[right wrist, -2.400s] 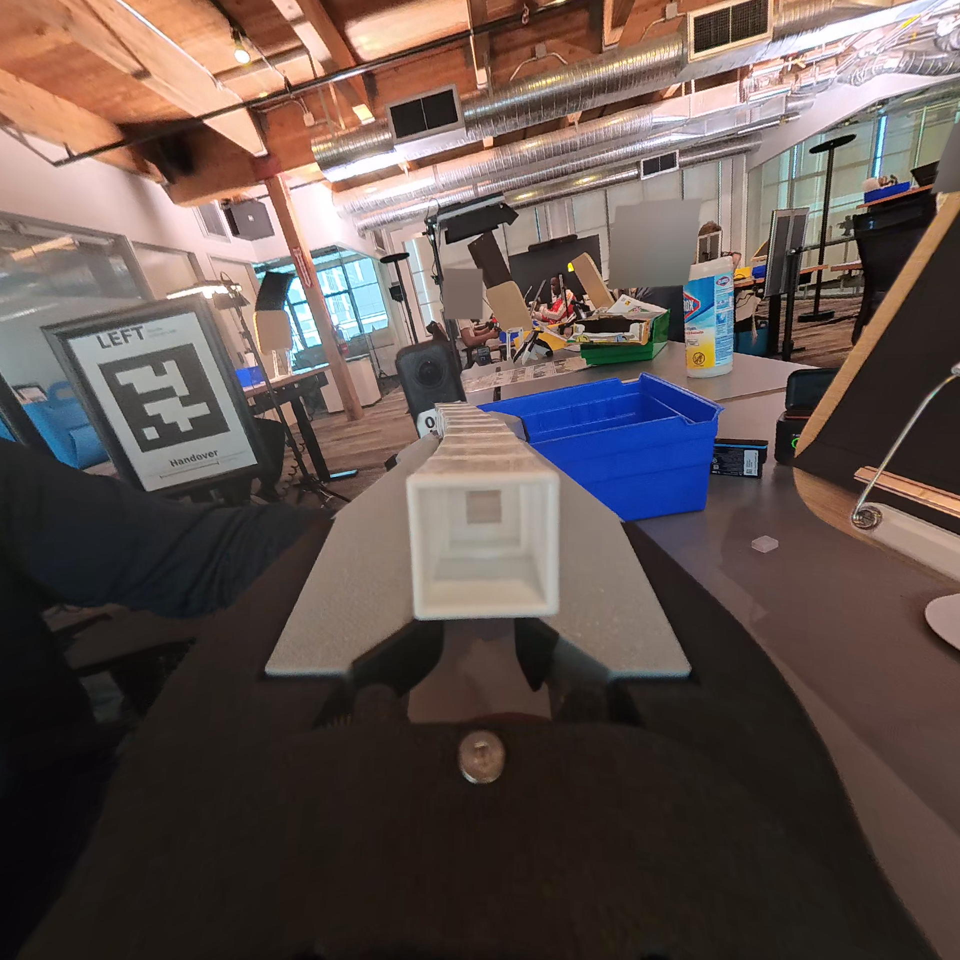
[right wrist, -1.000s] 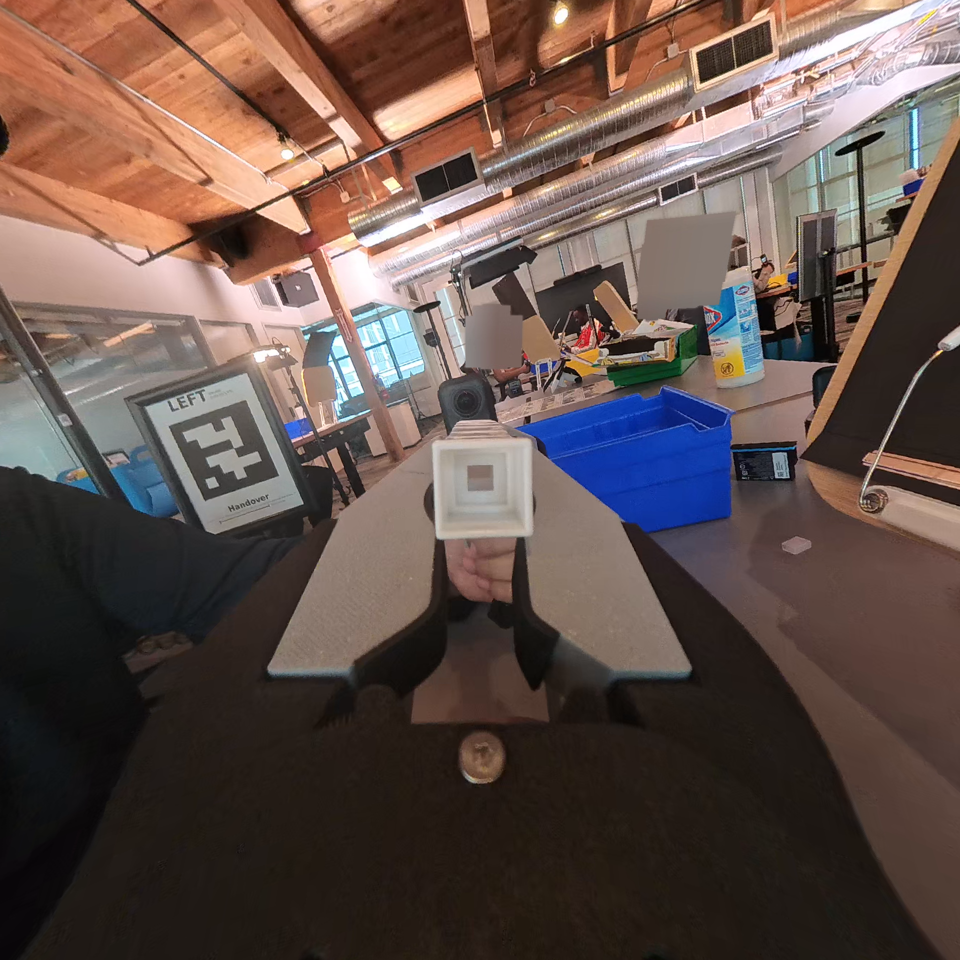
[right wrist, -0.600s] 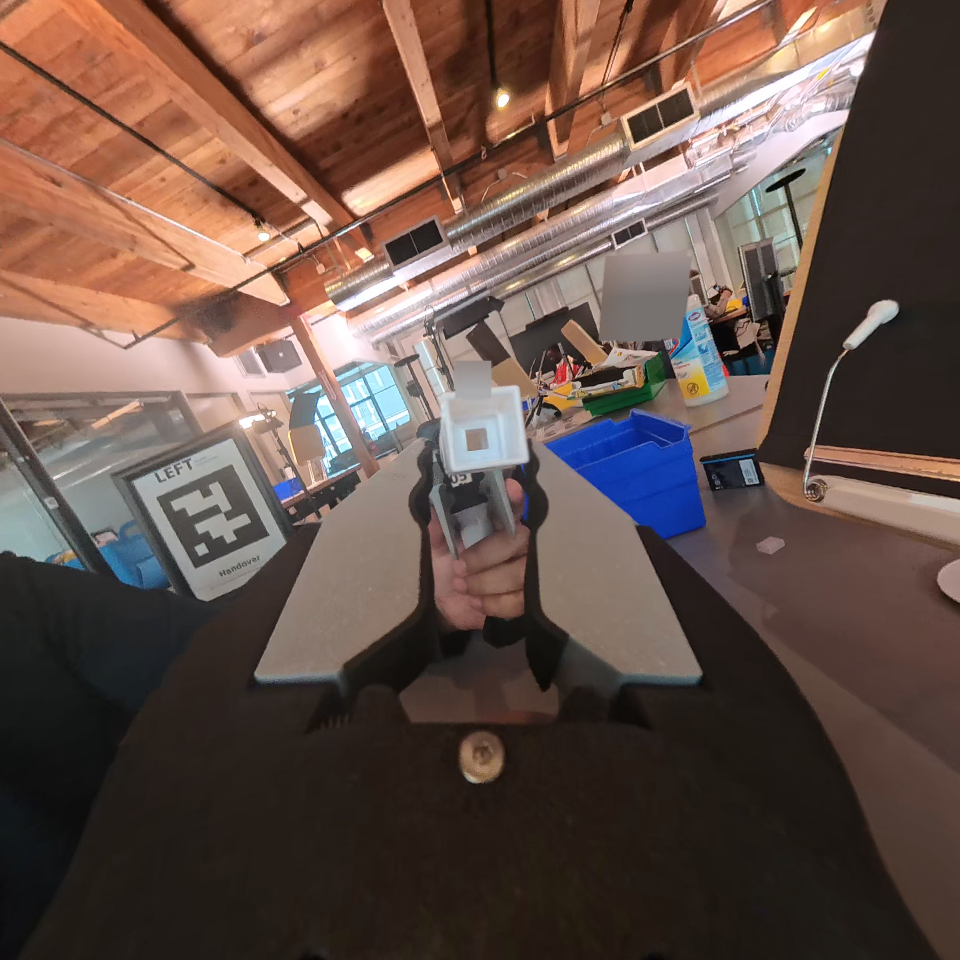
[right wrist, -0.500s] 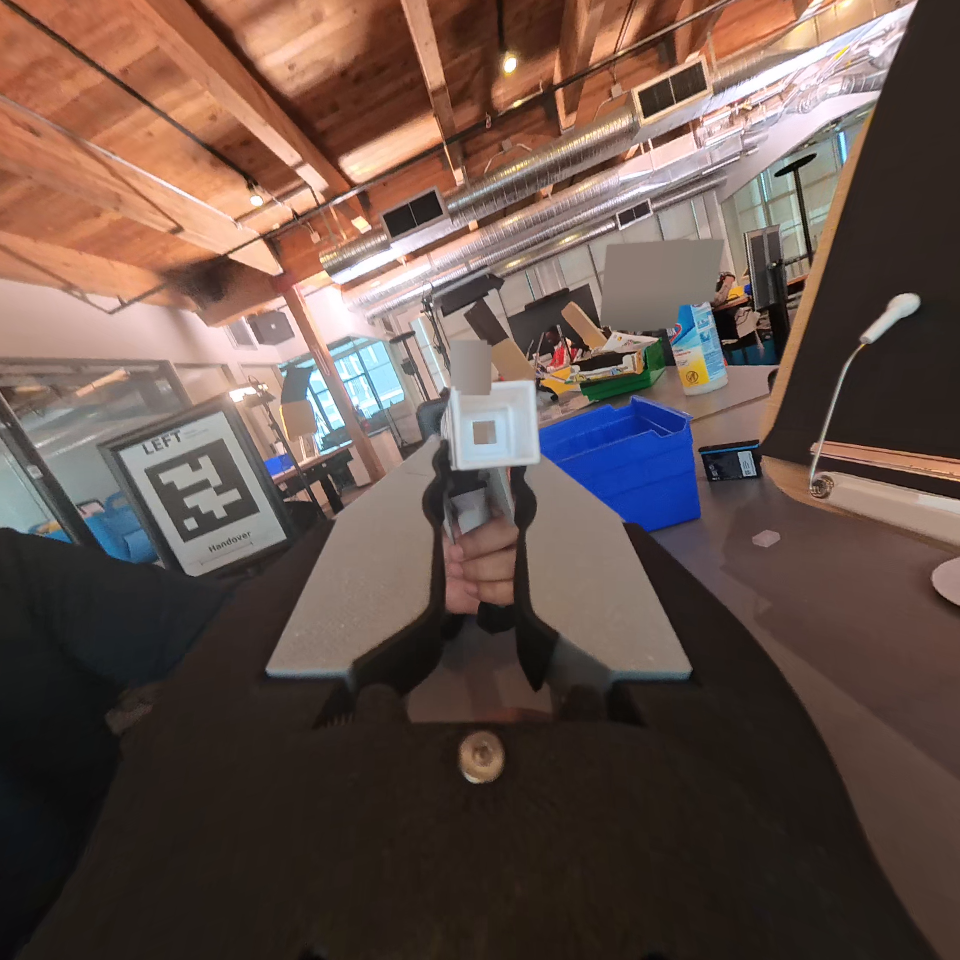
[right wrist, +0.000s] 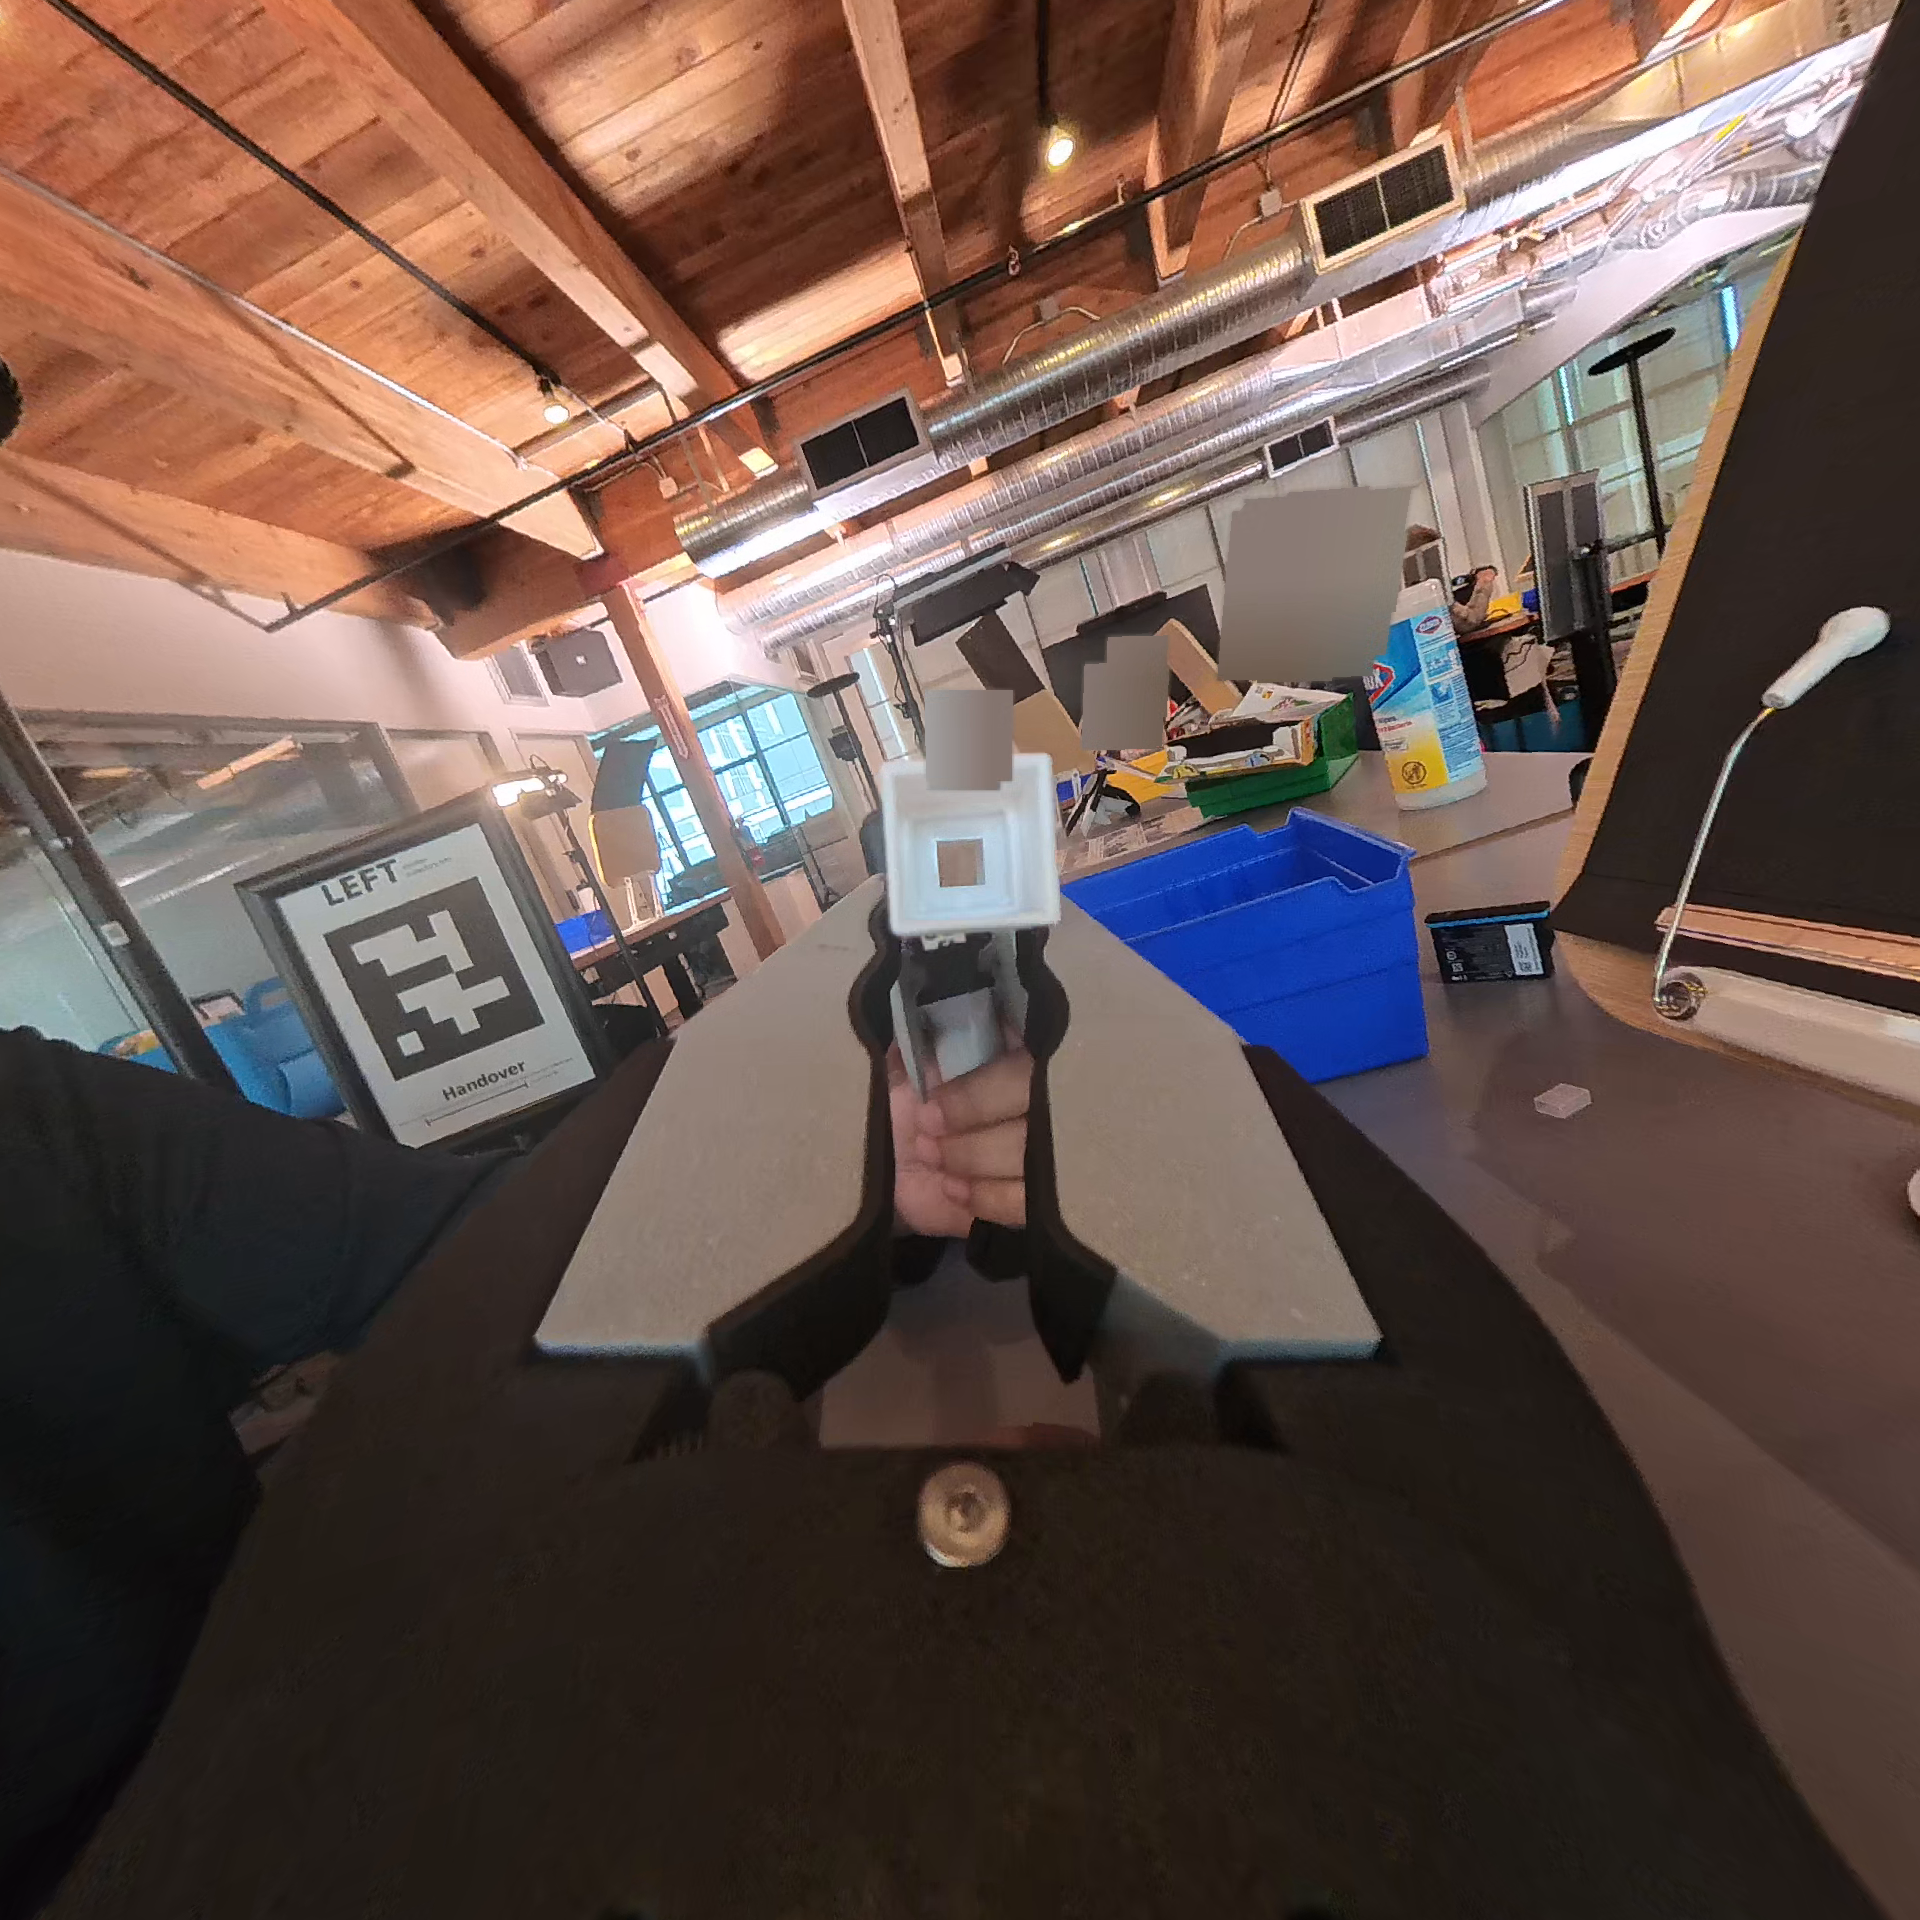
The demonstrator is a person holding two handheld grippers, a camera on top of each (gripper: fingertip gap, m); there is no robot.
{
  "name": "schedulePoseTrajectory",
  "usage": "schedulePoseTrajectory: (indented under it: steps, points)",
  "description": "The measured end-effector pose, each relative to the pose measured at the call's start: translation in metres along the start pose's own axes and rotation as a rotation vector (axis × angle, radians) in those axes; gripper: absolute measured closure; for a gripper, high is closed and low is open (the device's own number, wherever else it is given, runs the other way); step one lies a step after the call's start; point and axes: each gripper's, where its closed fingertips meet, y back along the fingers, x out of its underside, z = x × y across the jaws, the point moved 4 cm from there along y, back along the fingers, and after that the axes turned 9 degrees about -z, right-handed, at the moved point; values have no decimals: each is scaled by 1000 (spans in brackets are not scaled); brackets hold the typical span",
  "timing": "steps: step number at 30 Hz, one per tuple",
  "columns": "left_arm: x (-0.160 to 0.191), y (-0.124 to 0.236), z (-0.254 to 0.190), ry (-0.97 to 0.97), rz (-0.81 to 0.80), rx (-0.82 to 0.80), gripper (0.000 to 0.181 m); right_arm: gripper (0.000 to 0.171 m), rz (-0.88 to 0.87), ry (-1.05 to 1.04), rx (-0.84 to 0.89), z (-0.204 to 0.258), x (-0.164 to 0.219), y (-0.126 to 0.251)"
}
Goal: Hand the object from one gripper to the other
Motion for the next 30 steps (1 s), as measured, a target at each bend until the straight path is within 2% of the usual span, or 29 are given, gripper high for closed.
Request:
schedulePoseTrajectory:
  steps: [4,6,11,17,24,30]
  points:
    - [10,-3,2,20,42,-15,161,143,5,-31,20,-4,6,-4]
    - [10,-4,2,37,35,-20,160,152,20,-44,18,-4,9,-5]
    - [5,-1,5,43,24,-38,153,153,18,7,25,-1,5,-4]
    - [1,2,7,34,15,-49,158,152,-41,22,44,-3,-8,2]
    - [4,3,7,55,58,-25,160,152,-22,70,50,0,-8,2]
    - [11,1,5,52,82,-24,160,149,-2,19,35,-1,-3,-1]
